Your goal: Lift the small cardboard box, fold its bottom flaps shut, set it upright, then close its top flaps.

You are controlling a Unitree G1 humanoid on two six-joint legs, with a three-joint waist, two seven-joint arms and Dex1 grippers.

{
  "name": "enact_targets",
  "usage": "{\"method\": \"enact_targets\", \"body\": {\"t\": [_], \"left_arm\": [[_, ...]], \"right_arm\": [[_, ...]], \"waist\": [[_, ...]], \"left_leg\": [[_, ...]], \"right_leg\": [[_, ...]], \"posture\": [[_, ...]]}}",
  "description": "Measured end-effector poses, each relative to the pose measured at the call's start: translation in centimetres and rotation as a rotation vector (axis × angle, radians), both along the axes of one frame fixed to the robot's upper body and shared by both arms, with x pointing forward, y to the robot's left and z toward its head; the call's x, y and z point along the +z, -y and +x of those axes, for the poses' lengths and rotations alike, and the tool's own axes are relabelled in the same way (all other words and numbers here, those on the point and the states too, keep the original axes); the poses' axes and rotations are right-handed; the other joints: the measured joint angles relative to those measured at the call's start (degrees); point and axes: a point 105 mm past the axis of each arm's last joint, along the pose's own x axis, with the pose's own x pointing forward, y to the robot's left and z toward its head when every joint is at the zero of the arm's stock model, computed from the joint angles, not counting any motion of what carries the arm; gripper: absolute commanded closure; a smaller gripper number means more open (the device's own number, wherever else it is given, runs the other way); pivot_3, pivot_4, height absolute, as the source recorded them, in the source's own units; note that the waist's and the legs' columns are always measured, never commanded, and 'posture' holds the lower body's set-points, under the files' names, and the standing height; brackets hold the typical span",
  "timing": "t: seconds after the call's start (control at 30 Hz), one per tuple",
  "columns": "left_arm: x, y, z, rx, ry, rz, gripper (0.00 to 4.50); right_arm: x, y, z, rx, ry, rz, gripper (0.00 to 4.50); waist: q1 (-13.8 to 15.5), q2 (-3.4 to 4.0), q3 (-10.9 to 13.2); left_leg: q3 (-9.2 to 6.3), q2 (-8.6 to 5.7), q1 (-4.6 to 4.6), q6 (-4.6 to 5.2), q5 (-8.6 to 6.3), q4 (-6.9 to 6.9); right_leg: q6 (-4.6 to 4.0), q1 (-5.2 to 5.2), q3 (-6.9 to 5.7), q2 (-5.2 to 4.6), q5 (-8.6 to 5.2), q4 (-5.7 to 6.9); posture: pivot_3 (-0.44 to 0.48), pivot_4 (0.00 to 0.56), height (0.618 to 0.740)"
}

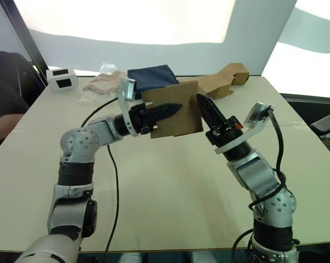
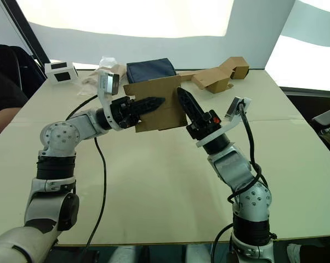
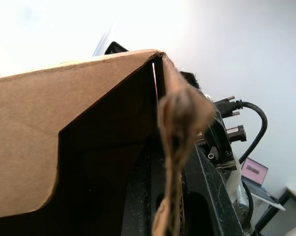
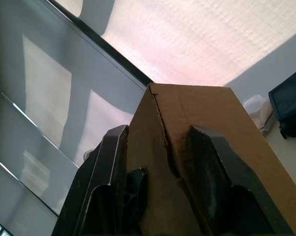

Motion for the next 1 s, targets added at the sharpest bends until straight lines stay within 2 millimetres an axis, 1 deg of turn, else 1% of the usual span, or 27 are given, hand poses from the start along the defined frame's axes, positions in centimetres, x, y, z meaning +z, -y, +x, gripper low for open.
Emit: {"method": "enact_targets", "body": {"t": [0.17,0.27,0.3,0.33,0.37,0.47,0.63,0.73,0.8,1.0], "left_arm": [[0.0,-0.1,-0.1,-0.006,0.001,0.005,4.5],[0.0,-0.2,-0.2,-0.014,0.006,0.007,4.5],[0.0,-0.3,-0.2,-0.014,0.007,0.008,4.5],[0.0,-0.3,-0.2,-0.014,0.007,0.009,4.5],[0.0,-0.3,-0.2,-0.014,0.008,0.01,4.5],[0.0,-0.3,-0.2,-0.015,0.008,0.011,4.5],[0.1,-0.4,-0.3,-0.016,0.012,0.013,4.5],[0.1,-0.4,-0.3,-0.017,0.013,0.013,4.5],[0.1,-0.4,-0.4,-0.02,0.015,0.014,4.5],[0.2,-0.6,-0.4,-0.02,0.019,0.017,4.5]], "right_arm": [[-0.8,0.8,-0.5,0.011,-0.023,-0.002,2.5],[-0.6,1.5,-0.5,0.001,-0.019,0.014,3.28],[-0.5,1.7,-0.5,-0.002,-0.016,0.02,3.75],[-0.5,1.9,-0.5,-0.006,-0.014,0.02,4.02],[-0.5,2.0,-0.5,-0.008,-0.014,0.019,4.46],[-0.6,2.3,-0.4,-0.02,-0.017,0.013,4.46],[-1.4,2.4,-0.2,-0.033,-0.045,-0.02,4.46],[-1.8,1.9,-0.2,-0.024,-0.053,-0.049,4.46],[-2.2,1.0,-0.3,-0.009,-0.051,-0.103,4.46],[-2.5,0.0,-0.3,0.003,-0.029,-0.178,4.46]], "waist": [[-0.02,0.0,0.0],[-0.01,0.0,0.0],[0.0,0.0,0.0],[0.0,0.0,0.0],[0.0,0.0,0.0],[0.02,-0.01,0.01],[0.0,-0.01,0.01],[-0.02,-0.01,0.01],[-0.01,-0.01,0.01],[0.03,-0.01,0.02]], "left_leg": [[0.0,0.0,0.0,0.0,0.0,-0.01],[0.0,0.0,0.01,0.0,0.0,-0.01],[0.0,0.0,0.01,0.0,0.0,-0.01],[0.0,0.0,0.01,0.0,0.0,-0.01],[0.0,0.0,0.0,0.0,0.0,-0.01],[0.0,0.0,0.0,0.0,0.0,-0.01],[0.01,0.0,0.0,0.0,0.0,-0.01],[0.0,0.0,0.01,0.0,0.0,-0.01],[0.01,0.0,0.0,0.0,0.0,-0.01],[0.01,0.0,0.0,0.0,0.0,-0.01]], "right_leg": [[0.0,0.0,0.0,0.0,0.0,0.0],[-0.01,0.0,0.0,0.01,-0.01,0.01],[-0.01,0.0,0.0,0.01,0.0,0.0],[-0.01,0.0,0.0,0.01,0.0,0.0],[-0.01,0.0,0.0,0.01,0.0,0.0],[0.0,0.0,0.0,0.01,0.0,-0.01],[-0.02,0.0,0.01,0.01,-0.01,-0.01],[-0.03,0.0,0.0,0.01,-0.02,0.0],[-0.03,0.0,0.01,0.02,-0.02,-0.01],[-0.02,0.0,0.0,0.01,-0.02,-0.01]], "posture": [[0.0,0.15,0.74],[0.0,0.15,0.74],[0.0,0.15,0.74],[0.0,0.15,0.74],[0.0,0.15,0.74],[0.0,0.15,0.74],[0.0,0.15,0.74],[0.0,0.15,0.74],[0.0,0.15,0.74],[0.0,0.15,0.74]]}}
